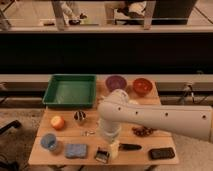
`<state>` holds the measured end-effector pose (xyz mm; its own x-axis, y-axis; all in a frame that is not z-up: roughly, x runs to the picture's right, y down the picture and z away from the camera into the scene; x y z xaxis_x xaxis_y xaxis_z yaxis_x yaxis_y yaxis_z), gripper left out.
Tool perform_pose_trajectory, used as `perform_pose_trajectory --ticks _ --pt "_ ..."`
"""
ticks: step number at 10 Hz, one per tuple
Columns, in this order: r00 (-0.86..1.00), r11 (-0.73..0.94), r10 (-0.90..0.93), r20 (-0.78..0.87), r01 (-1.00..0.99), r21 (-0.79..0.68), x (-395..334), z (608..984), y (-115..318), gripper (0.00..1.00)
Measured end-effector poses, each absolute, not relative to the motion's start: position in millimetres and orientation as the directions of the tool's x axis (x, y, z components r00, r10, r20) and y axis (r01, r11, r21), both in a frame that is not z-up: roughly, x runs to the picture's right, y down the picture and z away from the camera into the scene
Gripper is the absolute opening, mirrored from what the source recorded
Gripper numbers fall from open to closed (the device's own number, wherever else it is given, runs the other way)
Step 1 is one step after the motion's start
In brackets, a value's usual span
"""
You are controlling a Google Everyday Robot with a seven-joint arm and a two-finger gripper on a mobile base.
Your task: Place sponge in purple bowl
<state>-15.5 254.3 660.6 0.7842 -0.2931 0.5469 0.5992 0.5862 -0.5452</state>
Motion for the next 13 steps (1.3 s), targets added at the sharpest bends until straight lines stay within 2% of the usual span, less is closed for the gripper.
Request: perform_pose_trajectory --ticks 2,4,8,13 --pt "0.754 0.608 -0.292 0.588 0.621 -0.494 -43 659 260 0.80" --pt "0.775 0.634 -0.289 0.563 0.595 -0.494 -62 662 266 0.80" --pt "0.884 0.666 -0.249 0.396 0.453 -0.593 -96 681 287 0.80" --pt "0.929 0.647 -0.210 0.305 0.366 -0.669 -134 696 296 0.80"
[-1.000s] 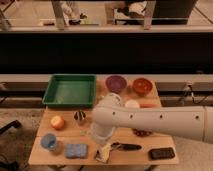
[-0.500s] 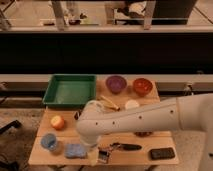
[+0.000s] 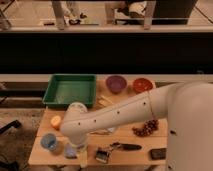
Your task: Place sponge in purple bowl
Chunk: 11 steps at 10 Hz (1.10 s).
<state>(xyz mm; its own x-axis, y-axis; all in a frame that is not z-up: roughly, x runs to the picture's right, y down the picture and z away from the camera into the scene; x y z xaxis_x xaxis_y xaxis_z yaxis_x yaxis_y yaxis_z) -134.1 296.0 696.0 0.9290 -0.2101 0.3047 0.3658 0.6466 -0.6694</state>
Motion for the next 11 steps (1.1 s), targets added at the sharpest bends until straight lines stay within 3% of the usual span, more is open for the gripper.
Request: perform_pose_trajectory --ticks 11 --pt "0.933 0.654 -0.149 0.329 0.342 -0.675 -145 726 311 0.80"
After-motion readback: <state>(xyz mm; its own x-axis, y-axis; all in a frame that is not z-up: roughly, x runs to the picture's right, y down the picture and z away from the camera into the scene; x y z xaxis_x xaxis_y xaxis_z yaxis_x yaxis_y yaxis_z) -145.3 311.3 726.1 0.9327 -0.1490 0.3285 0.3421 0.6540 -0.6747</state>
